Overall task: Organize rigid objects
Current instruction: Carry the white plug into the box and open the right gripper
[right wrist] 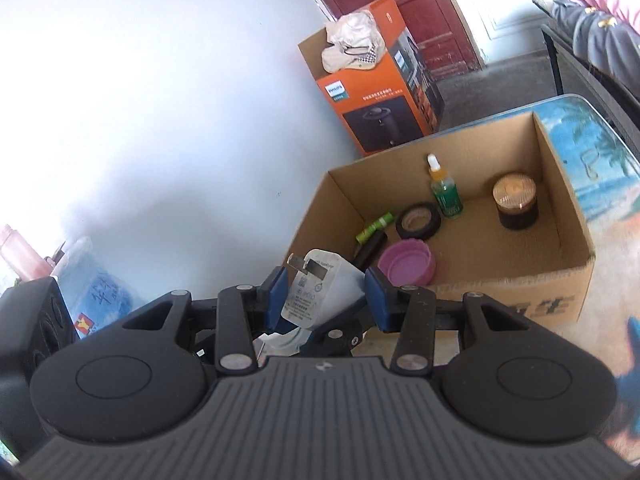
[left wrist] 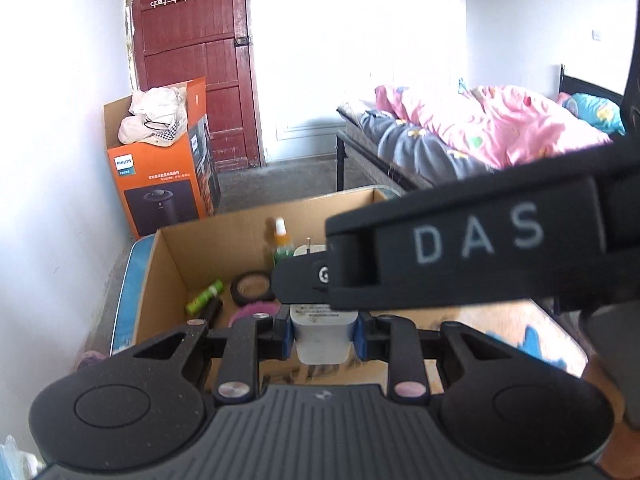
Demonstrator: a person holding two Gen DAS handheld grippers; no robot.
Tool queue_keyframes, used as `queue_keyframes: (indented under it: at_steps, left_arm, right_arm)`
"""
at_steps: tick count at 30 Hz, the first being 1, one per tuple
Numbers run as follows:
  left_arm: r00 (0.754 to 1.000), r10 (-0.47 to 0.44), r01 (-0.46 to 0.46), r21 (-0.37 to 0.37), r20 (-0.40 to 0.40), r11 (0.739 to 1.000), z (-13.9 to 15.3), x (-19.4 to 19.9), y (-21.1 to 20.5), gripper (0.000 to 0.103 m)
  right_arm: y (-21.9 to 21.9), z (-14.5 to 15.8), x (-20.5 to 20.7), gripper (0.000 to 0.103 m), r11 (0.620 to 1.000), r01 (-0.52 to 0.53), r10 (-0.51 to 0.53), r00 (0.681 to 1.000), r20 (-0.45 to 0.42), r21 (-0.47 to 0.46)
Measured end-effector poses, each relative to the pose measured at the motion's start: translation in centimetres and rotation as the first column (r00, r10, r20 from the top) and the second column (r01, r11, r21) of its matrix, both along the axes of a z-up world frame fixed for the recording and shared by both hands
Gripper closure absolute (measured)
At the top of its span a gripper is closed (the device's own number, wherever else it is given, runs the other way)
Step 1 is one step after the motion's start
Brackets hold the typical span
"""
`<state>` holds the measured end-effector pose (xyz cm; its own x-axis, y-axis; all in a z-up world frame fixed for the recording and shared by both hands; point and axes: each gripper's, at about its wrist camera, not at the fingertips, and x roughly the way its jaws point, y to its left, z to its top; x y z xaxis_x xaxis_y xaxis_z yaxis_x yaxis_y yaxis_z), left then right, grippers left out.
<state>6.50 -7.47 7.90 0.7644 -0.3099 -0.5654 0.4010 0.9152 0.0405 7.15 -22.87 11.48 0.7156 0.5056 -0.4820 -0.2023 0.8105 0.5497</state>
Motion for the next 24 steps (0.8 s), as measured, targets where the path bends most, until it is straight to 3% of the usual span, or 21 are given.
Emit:
queue_keyframes:
  at_steps: [4,9,17,24]
  left_arm:
    - [0.999,-0.011,0.01,-0.016,-0.051,1.0,1.1,4.4,-1.2,0.074]
    - [0.976,-0.003,-0.007,-0.043,-0.22,0.999,-0.5,11.2,-2.5,0.075]
    - [0.886,0.037,-0.043,-0.001,-0.462,0.999,-6.9,17.8,-3.4,0.074]
    - [0.829,0.068,-0.072,0.015,-0.555,0.997,-9.4,19.5,-3.8,0.073]
  right_arm:
    - [-1.0,1.0,4.2,0.06,1.0,-0.008,0.008,1.0,-0.014,-0.026]
    - [-2.3,-1.1,11.1,0.06,0.999,-0.032,0.03,0.99,-0.139,-0.01]
    - [-3.3,-8.0,18.5,0.06,0.997,-0.074,0.077,0.925,-0.371,0.024]
    - [-2.6,-10.7,20.3,0.06,0.991,-0.134,0.113,0.884,-0.454,-0.014]
